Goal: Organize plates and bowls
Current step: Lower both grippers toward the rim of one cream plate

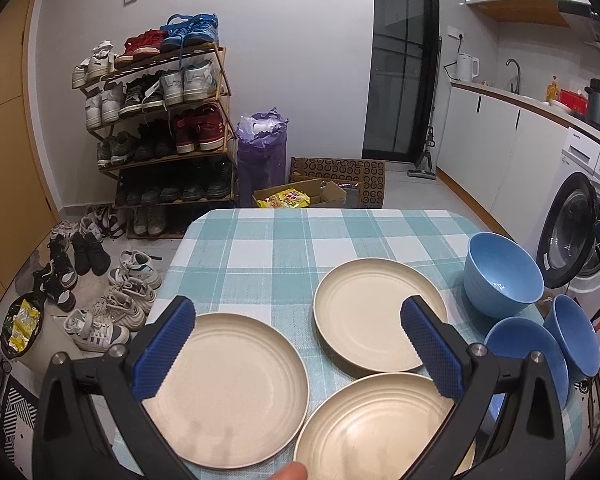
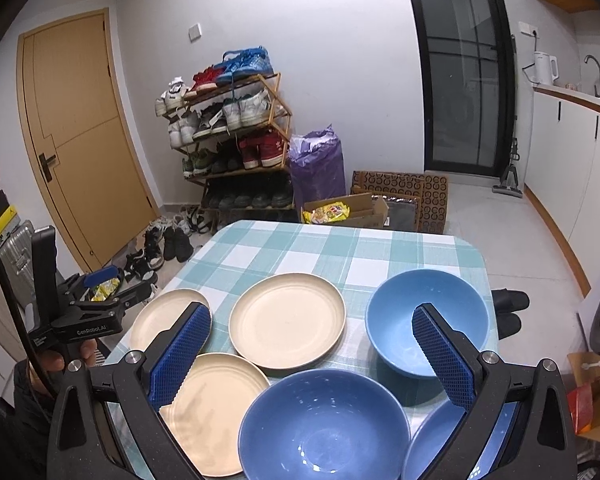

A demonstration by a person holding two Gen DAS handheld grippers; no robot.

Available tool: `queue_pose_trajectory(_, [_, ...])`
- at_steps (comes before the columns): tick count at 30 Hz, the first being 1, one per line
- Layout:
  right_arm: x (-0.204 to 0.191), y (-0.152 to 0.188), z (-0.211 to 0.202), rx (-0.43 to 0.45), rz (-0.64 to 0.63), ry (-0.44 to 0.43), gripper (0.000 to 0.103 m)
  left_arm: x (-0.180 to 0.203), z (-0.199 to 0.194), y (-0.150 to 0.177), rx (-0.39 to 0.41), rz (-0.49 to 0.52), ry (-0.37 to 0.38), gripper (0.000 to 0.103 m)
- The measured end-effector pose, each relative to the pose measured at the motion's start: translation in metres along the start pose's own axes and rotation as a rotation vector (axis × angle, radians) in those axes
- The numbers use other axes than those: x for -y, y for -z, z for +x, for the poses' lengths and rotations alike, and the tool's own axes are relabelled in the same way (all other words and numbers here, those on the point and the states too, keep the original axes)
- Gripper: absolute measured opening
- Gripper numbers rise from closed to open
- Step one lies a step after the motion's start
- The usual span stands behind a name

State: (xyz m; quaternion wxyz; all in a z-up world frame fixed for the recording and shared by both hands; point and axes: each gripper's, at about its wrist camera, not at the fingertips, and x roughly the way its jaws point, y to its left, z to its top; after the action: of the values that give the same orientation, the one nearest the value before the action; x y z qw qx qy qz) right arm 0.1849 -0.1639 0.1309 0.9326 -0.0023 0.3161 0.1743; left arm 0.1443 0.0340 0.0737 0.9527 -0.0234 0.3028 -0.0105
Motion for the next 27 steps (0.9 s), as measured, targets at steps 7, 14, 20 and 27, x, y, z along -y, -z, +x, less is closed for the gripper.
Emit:
queue_pose_trajectory(7, [0.0,-0.012,0.029,-0.056,-0.018,-0.009,0.103,0.005,0.014,-0.007,-0.013,0.014,0.002,0.103])
queue_pose_trajectory(14, [0.002,-0.019,0.06,-0.1,-0.014,-0.021,0.103,0.009,0.034,-0.011,-0.04,0.044,-0.006,0.103])
queue_pose_trajectory(20, [0.0,-0.025,0.085,-0.126,-0.014,-0.021,0.103,0.012,0.052,-0.013,-0.051,0.078,0.005,0.103])
queue_pose_trajectory(27, [0.0,-0.028,0.109,-0.158,-0.01,-0.027,0.103,0.015,0.069,-0.014,-0.084,0.102,0.006,0.103])
